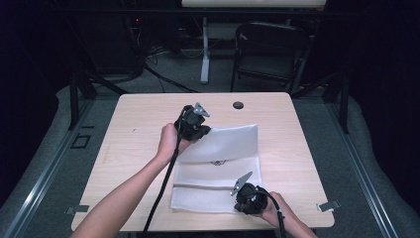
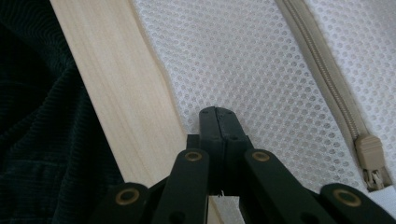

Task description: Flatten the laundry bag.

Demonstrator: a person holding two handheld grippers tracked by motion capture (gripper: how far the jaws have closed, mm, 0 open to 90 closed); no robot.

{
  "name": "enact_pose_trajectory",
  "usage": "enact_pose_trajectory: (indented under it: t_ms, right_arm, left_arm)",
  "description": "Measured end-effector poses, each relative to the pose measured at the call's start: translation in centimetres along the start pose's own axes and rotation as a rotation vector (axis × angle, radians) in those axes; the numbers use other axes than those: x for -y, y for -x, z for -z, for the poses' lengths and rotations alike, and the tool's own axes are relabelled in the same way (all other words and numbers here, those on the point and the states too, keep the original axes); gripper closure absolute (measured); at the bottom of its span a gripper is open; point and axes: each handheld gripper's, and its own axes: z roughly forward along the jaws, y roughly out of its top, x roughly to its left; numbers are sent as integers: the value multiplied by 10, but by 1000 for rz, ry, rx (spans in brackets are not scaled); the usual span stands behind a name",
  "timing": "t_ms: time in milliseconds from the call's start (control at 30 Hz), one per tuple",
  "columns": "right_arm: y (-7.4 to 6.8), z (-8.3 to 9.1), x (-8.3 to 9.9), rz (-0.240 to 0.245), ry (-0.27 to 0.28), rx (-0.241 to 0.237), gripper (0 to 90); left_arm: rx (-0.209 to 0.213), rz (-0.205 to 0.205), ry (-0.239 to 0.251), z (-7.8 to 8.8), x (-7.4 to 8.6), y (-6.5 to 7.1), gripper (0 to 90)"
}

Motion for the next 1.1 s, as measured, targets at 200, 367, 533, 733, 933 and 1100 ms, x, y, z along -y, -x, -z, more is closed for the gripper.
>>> enact_pose_trajectory:
  t_ms: [200,367,533,733,933,1100]
  right_arm:
    - [1,2,5,0,-15,-28,900]
    - [-1,4,0,-28,69,34,900]
    - [-6,-5,-8,-38,88,69,900]
    - [-8,-6,-8,-12,47,53,900]
    - [-8,-6,-8,0,38,7,900]
    - [-6,-6,-7,-4,39,-21,900]
  left_arm:
    - [-23,2,-11,-5,-6,-5,896]
    - [-28,8,-13,-10,-7,-6,896]
    - [-44,3,-15,-15,-10,-6,896]
    - [-63,16,-13,-19,-11,-10,896]
    - [-95,35,-15,-25,-12,-17,896]
    - [-127,54,-29,-33,-13,-24,895]
